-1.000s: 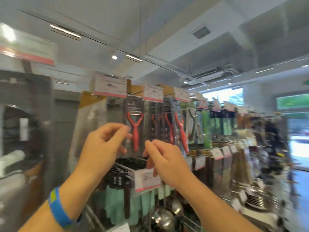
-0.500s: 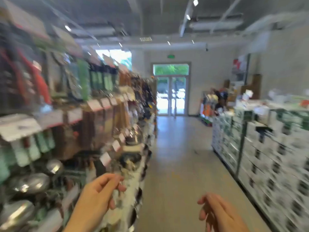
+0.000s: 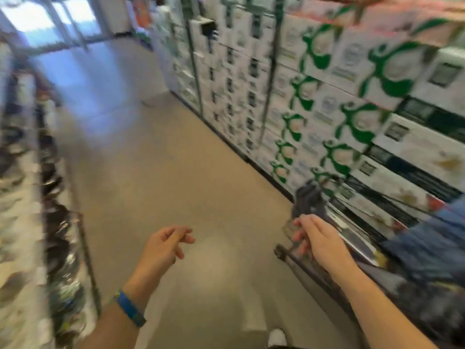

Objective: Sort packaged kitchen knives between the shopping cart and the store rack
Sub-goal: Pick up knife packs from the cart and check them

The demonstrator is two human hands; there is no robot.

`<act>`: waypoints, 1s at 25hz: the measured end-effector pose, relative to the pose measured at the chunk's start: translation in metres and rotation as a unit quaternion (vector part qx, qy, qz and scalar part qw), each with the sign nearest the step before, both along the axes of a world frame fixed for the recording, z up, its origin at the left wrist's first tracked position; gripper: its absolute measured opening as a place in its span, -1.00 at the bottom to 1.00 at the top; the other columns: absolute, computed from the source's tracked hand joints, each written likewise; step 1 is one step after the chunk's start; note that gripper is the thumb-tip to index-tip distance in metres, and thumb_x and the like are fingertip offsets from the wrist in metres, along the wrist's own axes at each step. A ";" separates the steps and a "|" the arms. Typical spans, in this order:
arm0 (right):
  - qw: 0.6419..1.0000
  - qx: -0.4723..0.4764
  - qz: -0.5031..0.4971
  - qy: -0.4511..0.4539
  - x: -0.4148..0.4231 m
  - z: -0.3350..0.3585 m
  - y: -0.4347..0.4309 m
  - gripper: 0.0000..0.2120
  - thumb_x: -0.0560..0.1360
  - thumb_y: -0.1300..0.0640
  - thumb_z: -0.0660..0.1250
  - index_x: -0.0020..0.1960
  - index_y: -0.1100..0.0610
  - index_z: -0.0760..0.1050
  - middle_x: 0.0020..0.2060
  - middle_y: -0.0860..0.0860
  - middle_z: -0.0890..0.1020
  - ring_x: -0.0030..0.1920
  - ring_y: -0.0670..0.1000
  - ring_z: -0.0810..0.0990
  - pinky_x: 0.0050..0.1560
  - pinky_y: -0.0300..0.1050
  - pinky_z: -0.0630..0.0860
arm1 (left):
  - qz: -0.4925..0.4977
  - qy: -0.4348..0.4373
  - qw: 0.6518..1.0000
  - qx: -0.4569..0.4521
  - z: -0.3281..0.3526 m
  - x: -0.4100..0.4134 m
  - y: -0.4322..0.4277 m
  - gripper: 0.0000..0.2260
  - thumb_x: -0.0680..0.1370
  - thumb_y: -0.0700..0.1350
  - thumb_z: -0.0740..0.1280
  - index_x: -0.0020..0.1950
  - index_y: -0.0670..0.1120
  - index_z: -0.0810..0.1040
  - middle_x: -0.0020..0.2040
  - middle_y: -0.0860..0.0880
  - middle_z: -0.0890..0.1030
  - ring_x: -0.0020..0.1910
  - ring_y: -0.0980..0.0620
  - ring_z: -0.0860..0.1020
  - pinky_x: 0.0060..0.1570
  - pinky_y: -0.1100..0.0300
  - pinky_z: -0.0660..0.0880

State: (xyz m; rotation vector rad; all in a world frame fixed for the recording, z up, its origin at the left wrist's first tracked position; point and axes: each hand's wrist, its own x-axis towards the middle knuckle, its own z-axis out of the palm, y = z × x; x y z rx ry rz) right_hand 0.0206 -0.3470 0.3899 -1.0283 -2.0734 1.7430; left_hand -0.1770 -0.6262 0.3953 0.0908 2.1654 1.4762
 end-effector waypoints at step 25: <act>0.850 -0.128 -0.484 -0.163 0.148 -0.125 0.215 -0.77 0.68 -0.06 0.19 0.00 -0.06 0.59 -0.25 -0.04 0.71 -0.42 -0.05 0.61 -0.40 -0.20 0.47 | -0.531 -0.146 0.818 -0.165 -0.142 0.033 0.529 -0.81 0.64 -0.02 0.24 0.01 0.02 0.66 -0.14 0.03 0.73 -0.47 0.18 0.51 -0.45 0.31 0.40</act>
